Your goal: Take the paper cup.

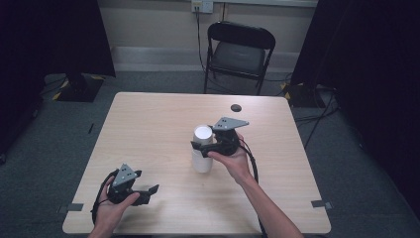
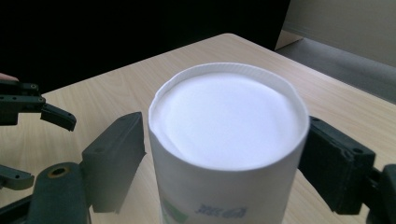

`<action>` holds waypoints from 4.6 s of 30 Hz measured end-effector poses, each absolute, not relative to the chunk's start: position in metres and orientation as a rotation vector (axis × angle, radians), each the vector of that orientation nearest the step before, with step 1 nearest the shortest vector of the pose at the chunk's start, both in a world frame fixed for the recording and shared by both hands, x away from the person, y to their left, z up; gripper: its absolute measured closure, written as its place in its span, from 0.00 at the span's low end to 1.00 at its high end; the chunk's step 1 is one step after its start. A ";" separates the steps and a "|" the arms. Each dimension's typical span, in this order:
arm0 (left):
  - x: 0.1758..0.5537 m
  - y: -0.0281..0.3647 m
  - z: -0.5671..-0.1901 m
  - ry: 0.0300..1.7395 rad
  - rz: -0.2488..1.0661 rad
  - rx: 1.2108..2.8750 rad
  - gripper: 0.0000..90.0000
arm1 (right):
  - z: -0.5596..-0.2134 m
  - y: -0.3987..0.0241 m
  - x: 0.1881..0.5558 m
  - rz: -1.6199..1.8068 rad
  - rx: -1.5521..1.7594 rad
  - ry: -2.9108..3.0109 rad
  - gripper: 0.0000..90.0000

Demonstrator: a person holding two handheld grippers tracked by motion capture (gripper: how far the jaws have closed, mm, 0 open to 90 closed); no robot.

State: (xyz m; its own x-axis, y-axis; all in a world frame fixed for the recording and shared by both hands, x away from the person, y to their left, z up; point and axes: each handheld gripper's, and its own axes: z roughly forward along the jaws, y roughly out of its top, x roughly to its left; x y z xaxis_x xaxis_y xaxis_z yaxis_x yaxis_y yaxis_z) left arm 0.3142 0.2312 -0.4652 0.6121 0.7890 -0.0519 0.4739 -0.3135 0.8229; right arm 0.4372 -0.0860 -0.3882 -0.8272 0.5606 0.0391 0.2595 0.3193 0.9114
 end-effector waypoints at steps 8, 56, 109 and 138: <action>0.313 0.233 -0.464 0.990 0.467 1.965 0.18 | -0.395 -0.084 0.439 1.517 0.741 2.309 0.25; 0.313 0.229 -0.465 0.960 0.479 1.972 0.18 | -0.377 -0.091 0.435 1.599 0.716 2.204 0.36; 0.307 0.220 -0.455 0.985 0.411 1.886 0.21 | -0.339 -0.154 0.391 1.762 0.870 2.086 0.38; 0.319 0.152 -0.431 0.761 0.518 1.853 0.29 | -0.389 -0.144 0.361 1.843 1.097 2.272 0.39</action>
State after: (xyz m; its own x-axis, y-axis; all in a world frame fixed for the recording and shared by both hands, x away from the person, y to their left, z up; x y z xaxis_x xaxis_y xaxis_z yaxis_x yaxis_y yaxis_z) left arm 0.3195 0.1524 -0.4313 0.7074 0.7067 0.0082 0.2668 -0.2777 0.9229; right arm 0.3610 -0.1444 -0.3890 -0.7531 0.5211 0.4016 0.5004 0.0575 0.8639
